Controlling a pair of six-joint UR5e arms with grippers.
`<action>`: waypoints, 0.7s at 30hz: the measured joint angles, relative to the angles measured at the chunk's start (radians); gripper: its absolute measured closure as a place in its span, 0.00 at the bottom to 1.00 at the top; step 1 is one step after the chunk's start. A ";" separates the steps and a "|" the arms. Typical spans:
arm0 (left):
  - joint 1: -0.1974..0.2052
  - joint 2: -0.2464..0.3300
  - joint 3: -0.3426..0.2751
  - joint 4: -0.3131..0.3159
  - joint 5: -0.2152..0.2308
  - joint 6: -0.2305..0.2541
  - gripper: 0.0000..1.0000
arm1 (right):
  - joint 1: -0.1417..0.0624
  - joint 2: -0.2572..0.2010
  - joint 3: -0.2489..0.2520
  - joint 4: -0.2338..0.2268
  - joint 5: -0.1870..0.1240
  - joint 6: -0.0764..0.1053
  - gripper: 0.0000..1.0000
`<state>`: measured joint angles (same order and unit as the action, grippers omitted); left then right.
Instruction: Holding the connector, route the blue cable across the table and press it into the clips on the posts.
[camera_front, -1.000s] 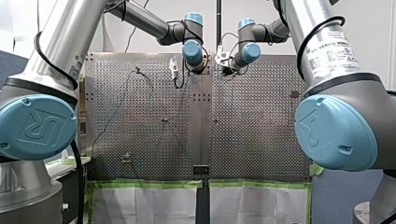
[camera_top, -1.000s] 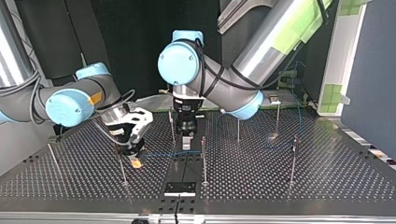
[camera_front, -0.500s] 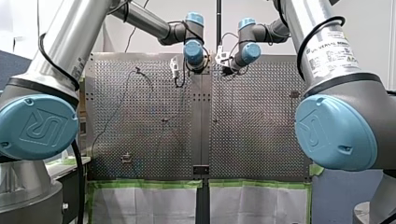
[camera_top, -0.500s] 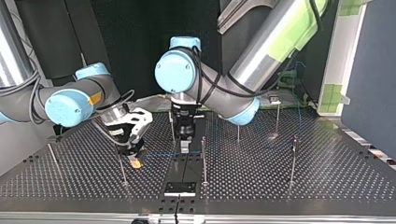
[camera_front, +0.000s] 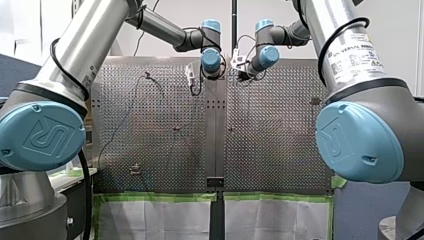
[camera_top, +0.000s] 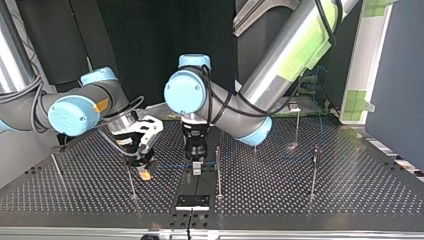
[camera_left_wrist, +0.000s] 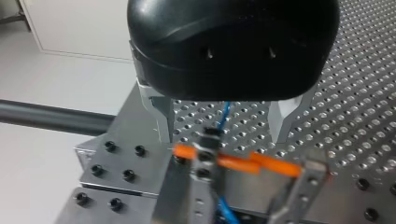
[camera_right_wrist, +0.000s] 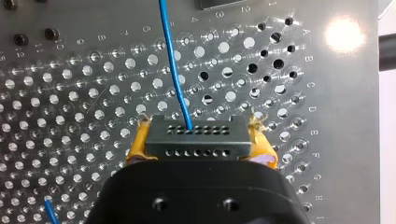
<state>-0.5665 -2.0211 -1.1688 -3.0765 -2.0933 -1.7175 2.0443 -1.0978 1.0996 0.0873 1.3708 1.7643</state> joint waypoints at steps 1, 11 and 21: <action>0.001 -0.006 0.006 -0.005 0.001 0.000 0.00 | 0.000 0.000 0.000 0.000 0.000 0.000 1.00; 0.009 -0.090 0.090 -0.055 0.007 0.000 0.00 | 0.000 0.000 0.000 0.000 -0.002 0.001 1.00; 0.011 -0.177 0.178 -0.085 0.020 -0.003 0.00 | -0.003 0.000 0.000 0.000 -0.002 0.002 1.00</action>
<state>-0.5557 -2.1985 -0.9911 -3.1613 -2.0735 -1.7208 2.0410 -1.0977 1.0994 0.0873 1.3684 1.7658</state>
